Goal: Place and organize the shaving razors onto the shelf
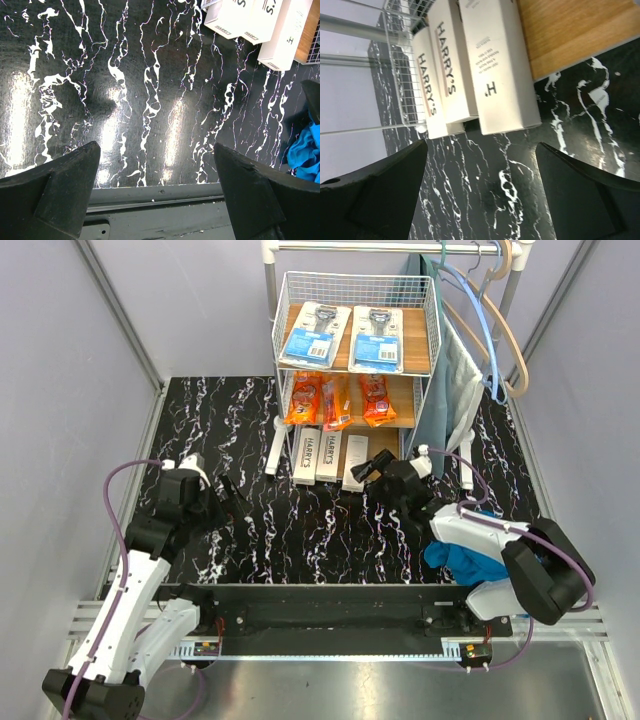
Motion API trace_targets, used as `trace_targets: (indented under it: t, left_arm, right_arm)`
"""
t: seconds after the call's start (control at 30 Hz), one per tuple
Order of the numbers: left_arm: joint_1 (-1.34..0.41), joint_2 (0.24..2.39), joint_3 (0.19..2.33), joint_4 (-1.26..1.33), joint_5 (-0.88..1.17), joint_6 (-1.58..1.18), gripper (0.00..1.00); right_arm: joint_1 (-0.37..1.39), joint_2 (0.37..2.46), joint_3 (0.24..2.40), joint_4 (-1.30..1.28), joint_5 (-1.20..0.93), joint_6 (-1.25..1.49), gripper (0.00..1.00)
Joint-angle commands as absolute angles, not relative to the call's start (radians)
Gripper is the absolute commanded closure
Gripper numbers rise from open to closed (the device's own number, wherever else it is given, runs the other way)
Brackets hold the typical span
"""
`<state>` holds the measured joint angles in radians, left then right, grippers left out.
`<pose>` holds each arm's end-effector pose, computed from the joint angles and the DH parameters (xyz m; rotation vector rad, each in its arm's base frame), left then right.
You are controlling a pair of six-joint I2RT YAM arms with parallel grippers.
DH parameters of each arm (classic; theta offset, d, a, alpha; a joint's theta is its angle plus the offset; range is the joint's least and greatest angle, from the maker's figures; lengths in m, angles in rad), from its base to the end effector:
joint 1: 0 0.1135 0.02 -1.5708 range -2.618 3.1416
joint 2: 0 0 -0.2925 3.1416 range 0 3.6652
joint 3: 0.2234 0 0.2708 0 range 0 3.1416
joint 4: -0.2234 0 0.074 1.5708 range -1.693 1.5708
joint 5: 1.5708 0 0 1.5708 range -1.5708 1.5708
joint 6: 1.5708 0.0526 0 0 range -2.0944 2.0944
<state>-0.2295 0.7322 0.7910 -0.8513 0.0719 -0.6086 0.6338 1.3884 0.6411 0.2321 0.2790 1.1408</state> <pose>0.1465 -0.0381 0.2944 -0.4200 2.3785 -0.4823 0.2582 0.1718 0.2043 0.7116 2.0430 0.7834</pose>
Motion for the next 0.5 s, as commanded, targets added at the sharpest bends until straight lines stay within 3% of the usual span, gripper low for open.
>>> trace_targets:
  t: [0.0, 0.13, 0.47]
  left_arm:
    - [-0.230, 0.732, 0.807, -0.810, 0.087, -0.577, 0.01]
    - [-0.230, 0.741, 0.818, -0.811, 0.084, -0.526, 0.01]
    - [-0.230, 0.793, 0.859, -0.831, 0.061, -0.474, 0.01]
  right_arm:
    - [0.630, 1.336, 0.606, 0.202, 0.287, 1.120, 0.00]
    - [0.650, 1.261, 0.597, 0.146, 0.278, 1.100, 0.00]
    - [0.741, 0.889, 0.756, -0.408, 0.439, 0.945, 0.00]
